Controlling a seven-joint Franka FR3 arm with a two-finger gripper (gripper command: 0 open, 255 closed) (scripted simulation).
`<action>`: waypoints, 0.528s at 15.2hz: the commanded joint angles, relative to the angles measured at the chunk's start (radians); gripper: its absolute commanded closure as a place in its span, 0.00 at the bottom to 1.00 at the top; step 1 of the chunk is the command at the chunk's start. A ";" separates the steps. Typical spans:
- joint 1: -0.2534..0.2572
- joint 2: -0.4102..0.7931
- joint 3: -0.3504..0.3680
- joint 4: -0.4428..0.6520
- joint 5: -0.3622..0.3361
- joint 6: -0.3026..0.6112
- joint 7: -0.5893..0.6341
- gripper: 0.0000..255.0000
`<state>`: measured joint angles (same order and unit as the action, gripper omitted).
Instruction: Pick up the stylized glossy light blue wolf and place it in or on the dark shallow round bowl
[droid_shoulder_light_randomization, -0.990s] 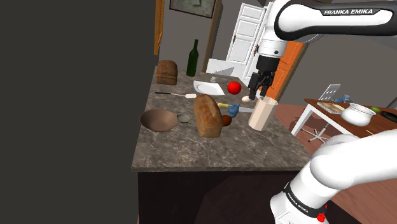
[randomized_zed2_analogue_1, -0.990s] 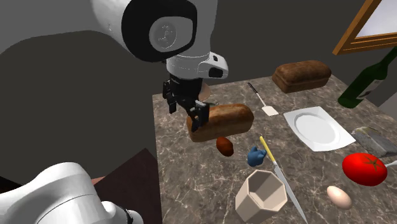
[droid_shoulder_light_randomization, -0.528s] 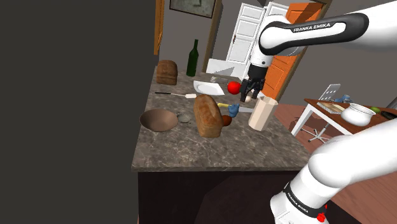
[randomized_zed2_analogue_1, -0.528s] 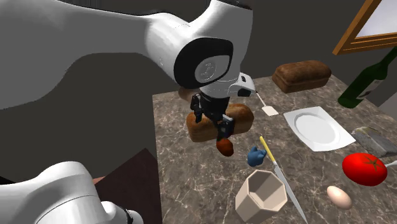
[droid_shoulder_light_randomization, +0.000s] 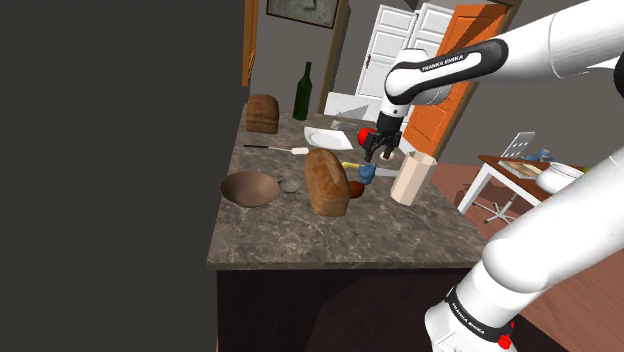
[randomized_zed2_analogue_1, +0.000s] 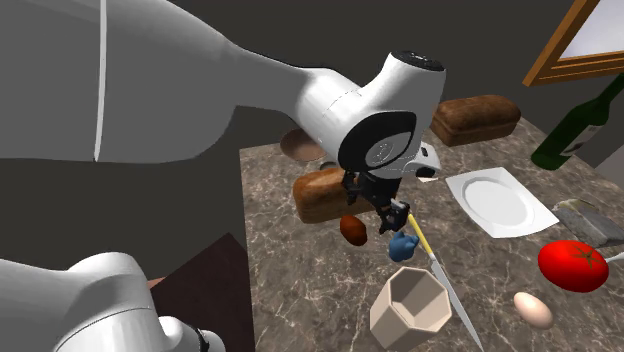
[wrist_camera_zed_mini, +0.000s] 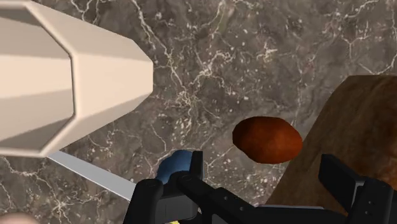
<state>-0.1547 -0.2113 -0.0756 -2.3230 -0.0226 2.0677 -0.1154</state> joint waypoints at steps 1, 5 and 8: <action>-0.013 0.060 -0.016 0.024 -0.001 0.050 -0.009 0.00; -0.034 0.192 -0.041 0.096 0.008 0.133 -0.025 0.00; -0.050 0.292 -0.057 0.161 0.022 0.185 -0.040 0.00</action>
<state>-0.2000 0.0455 -0.1280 -2.1850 -0.0057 2.2347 -0.1510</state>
